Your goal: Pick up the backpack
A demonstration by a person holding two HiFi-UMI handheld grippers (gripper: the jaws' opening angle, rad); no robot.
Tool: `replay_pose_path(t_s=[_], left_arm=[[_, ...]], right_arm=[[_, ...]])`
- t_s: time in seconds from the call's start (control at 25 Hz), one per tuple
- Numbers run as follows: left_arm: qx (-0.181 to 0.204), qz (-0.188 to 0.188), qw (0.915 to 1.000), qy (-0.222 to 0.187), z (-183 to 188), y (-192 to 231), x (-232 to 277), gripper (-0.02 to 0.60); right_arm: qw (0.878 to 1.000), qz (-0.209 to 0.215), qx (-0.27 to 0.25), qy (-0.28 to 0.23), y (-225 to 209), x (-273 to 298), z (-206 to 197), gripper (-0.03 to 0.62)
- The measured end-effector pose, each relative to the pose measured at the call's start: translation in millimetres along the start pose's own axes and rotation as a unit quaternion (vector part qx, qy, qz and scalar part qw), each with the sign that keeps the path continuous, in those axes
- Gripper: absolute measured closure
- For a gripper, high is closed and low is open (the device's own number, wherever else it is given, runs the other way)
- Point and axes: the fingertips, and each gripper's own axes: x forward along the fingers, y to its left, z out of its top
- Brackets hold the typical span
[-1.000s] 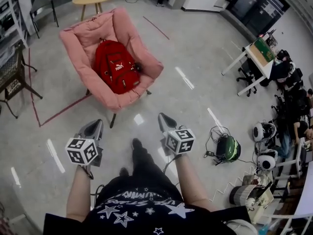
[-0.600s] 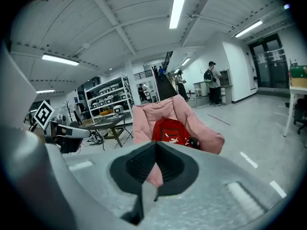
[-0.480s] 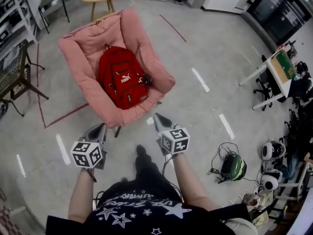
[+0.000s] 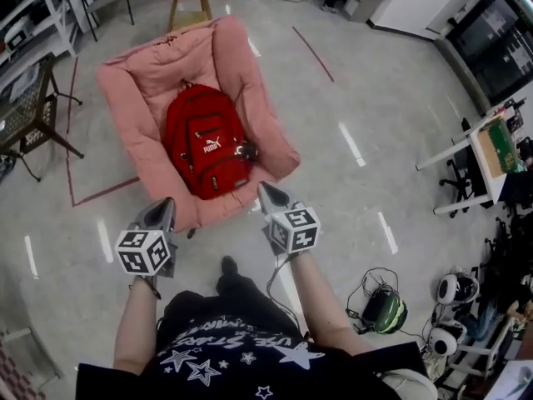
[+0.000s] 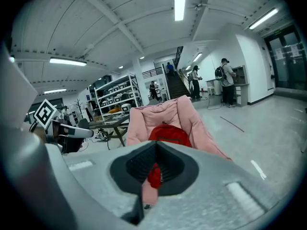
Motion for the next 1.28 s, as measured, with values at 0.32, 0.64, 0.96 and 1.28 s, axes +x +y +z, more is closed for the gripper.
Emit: replay_pose_path(t_s=[0.32,0.64,0.96,1.28], left_arm=[[-0.014,0.005,0.9999,0.004,21,21,17,0.574],[-0.012,-0.01,0.9997,0.018,41,80,41,0.572],[-0.019,-0.054,0.9975,0.042,54,126,71,0.437],[0.003,-0.043,0.9959,0.079,52,158,141,0.287]], right_arm=[[1.0,0.012,-0.015,0.009,3,36,19,0.594],[1.0,-0.018,-0.01,0.009,17,79,35,0.594],[0.998,-0.066,-0.009,0.016,11,127,48,0.594],[0.996,-0.056,-0.029,0.062,-30,182,42,0.594]])
